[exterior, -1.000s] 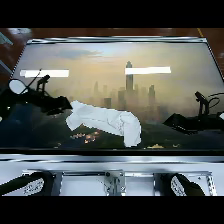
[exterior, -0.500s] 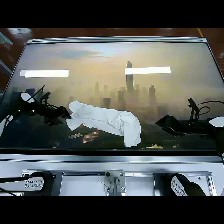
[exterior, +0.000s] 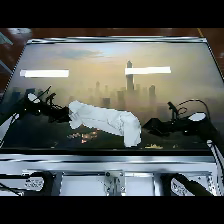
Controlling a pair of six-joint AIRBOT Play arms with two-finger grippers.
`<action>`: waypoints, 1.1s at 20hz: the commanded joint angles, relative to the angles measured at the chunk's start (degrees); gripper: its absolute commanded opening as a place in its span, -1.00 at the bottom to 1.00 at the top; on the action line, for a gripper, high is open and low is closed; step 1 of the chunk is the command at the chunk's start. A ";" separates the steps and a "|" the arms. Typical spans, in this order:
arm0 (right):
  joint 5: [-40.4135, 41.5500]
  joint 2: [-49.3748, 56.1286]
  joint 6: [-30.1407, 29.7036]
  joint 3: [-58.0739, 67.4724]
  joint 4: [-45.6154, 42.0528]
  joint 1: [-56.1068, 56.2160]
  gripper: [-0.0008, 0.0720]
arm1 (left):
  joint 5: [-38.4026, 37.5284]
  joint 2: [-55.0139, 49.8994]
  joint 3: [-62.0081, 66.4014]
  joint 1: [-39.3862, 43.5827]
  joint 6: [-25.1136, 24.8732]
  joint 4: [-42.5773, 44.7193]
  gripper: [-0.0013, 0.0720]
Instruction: Fold the shirts.
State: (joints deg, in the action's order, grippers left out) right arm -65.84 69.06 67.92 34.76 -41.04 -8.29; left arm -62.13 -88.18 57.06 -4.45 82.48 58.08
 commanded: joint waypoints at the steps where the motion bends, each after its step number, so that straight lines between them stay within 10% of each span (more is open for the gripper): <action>1: 6.78 4.98 2.64 0.00 0.48 7.52 0.86 | -0.66 1.99 2.60 0.07 -2.58 -0.28 -0.84; 7: 9.99 9.70 6.40 0.00 4.50 12.04 0.61 | 0.02 7.54 7.26 0.20 -5.57 -2.34 -0.84; 8: 9.97 10.43 6.38 0.00 5.03 12.44 0.37 | 0.02 7.85 7.39 0.20 -5.57 -3.21 -0.84; 10: 9.88 10.69 6.43 0.17 5.16 12.24 -0.73 | -0.04 8.09 7.41 0.20 -6.27 -4.20 -0.84; 11: 7.93 10.71 5.84 1.22 5.07 11.76 -0.81 | 0.02 8.44 7.41 0.20 -6.45 -4.17 -0.85; 17: -14.34 4.98 -1.44 19.91 4.31 6.84 -0.82 | 5.44 20.35 13.09 0.13 -6.86 -4.07 -0.85; 22: -14.43 -8.92 0.48 40.11 1.86 4.42 -0.82 | 9.09 33.00 31.06 0.13 -6.75 -4.15 -0.85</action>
State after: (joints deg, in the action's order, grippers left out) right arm -78.94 66.81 67.85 64.71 -37.98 -2.70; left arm -55.83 -61.56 79.33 -4.27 75.75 54.00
